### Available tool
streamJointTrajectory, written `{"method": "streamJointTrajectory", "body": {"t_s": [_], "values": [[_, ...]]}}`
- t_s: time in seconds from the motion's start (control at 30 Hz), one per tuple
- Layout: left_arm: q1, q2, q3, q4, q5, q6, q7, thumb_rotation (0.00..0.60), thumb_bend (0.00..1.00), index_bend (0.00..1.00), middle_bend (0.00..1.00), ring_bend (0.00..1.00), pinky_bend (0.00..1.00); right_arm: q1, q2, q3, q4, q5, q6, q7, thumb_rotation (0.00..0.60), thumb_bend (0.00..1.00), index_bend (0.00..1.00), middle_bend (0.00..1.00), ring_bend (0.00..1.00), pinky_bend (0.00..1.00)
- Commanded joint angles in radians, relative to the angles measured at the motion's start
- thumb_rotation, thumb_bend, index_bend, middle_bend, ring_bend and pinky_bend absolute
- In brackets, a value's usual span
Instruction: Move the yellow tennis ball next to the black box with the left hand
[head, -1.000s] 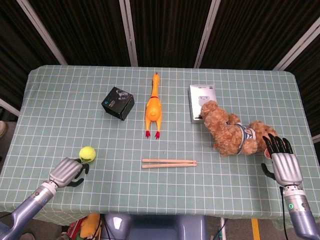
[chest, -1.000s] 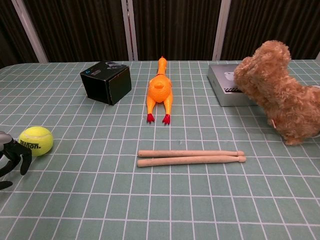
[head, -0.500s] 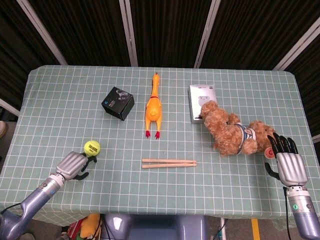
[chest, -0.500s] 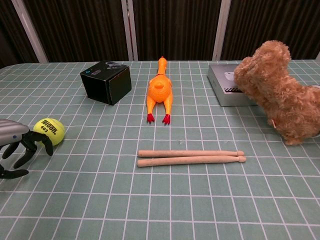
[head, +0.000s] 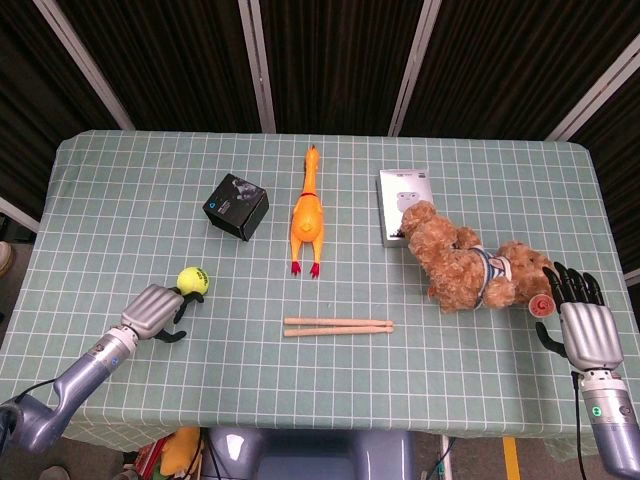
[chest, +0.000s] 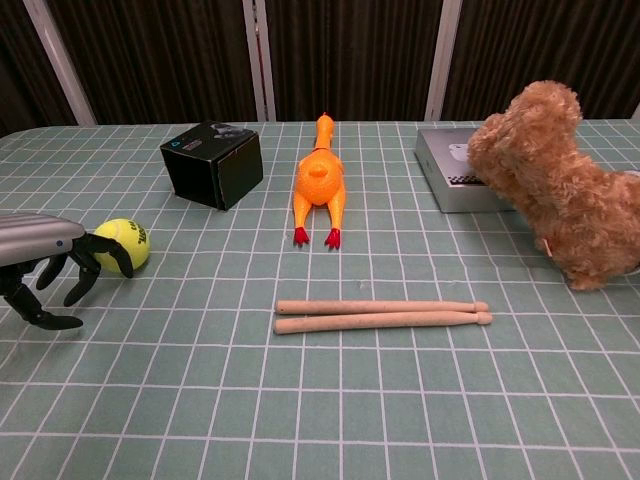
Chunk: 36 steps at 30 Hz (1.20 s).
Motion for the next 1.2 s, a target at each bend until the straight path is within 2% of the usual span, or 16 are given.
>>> {"method": "streamJointTrajectory", "body": {"t_s": [0.03, 0.93, 1.2], "values": [[-0.021, -0.009, -0.005, 0.024, 0.003, -0.016, -0.021, 0.6, 0.22, 0.26, 0.6, 0.37, 0.58, 0.001, 0.003, 0.004, 0.0, 0.005, -0.003, 0.005, 0.6, 0.4, 0.0, 0.0, 0.0, 0.0], [-0.141, -0.076, -0.024, 0.225, 0.02, -0.062, -0.214, 0.6, 0.2, 0.25, 0.57, 0.37, 0.57, 0.004, 0.004, 0.026, 0.023, 0.058, -0.015, 0.008, 0.6, 0.4, 0.0, 0.0, 0.0, 0.0], [-0.186, -0.109, -0.016, 0.302, 0.028, -0.103, -0.268, 0.6, 0.2, 0.25, 0.57, 0.37, 0.57, 0.003, 0.006, 0.032, 0.029, 0.071, -0.015, 0.012, 0.6, 0.4, 0.0, 0.0, 0.0, 0.0]]}}
